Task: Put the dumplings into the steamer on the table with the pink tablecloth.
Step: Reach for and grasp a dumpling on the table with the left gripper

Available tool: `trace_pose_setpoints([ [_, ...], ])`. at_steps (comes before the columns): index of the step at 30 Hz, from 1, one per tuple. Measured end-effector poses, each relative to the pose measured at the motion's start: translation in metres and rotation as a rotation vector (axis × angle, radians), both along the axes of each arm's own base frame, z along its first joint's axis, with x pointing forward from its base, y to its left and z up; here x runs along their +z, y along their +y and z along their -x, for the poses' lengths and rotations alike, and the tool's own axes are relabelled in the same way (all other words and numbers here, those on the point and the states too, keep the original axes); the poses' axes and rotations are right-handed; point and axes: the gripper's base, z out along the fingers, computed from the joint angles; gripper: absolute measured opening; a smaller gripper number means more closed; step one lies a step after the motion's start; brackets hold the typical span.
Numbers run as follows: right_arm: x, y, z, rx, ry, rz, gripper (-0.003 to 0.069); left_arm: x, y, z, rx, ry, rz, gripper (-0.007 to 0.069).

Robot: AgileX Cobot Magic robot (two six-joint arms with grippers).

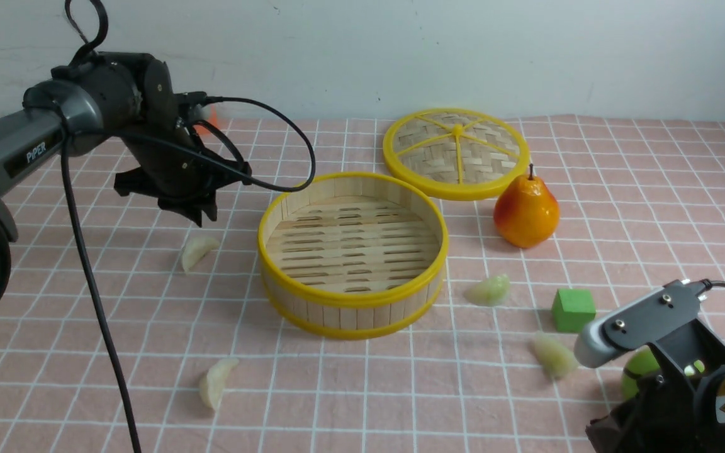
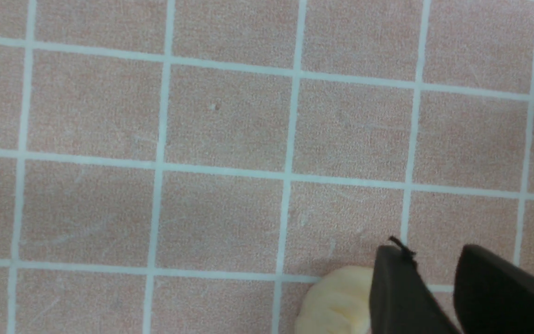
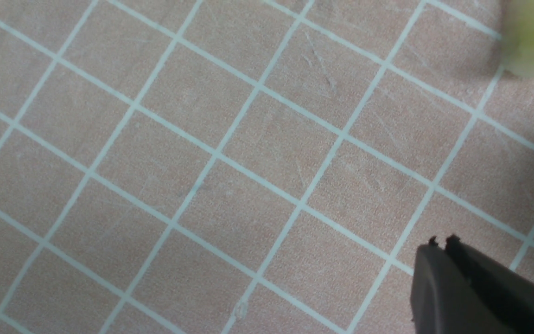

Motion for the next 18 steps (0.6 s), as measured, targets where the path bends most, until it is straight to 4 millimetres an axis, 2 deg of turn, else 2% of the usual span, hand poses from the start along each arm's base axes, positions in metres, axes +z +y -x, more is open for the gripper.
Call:
trace_pose_setpoints([
  [1, 0.0, 0.0, 0.0, 0.0, -0.001, 0.0, 0.0021, 0.0, 0.001, 0.001, -0.006, 0.012, -0.014, 0.0271],
  [2, 0.0, 0.0, 0.0, 0.0, -0.001, 0.0, 0.0021, 0.0, 0.001, 0.001, -0.006, 0.012, -0.014, 0.028],
  [4, 0.0, 0.0, 0.0, 0.0, -0.001, 0.0, 0.0022, -0.001, 0.004, 0.004, -0.046, 0.039, -0.064, 0.0368],
  [8, 0.0, 0.0, 0.0, 0.0, -0.002, -0.001, 0.0027, -0.007, 0.005, 0.005, -0.072, 0.073, -0.09, 0.0414],
  [10, 0.0, 0.0, 0.0, -0.001, -0.004, -0.001, 0.0031, -0.022, 0.005, 0.003, -0.08, 0.1, -0.106, 0.0395],
  [13, 0.0, 0.0, 0.0, -0.001, -0.004, -0.001, 0.0031, -0.038, 0.005, 0.002, -0.083, 0.138, -0.112, 0.0295],
  [15, 0.0, 0.0, 0.0, -0.001, -0.004, -0.001, 0.0031, -0.036, 0.006, 0.002, -0.084, 0.134, -0.116, 0.0185],
  [18, 0.0, 0.0, 0.0, -0.001, -0.004, -0.001, 0.0031, -0.026, 0.005, 0.003, -0.081, 0.118, -0.108, 0.0179],
])
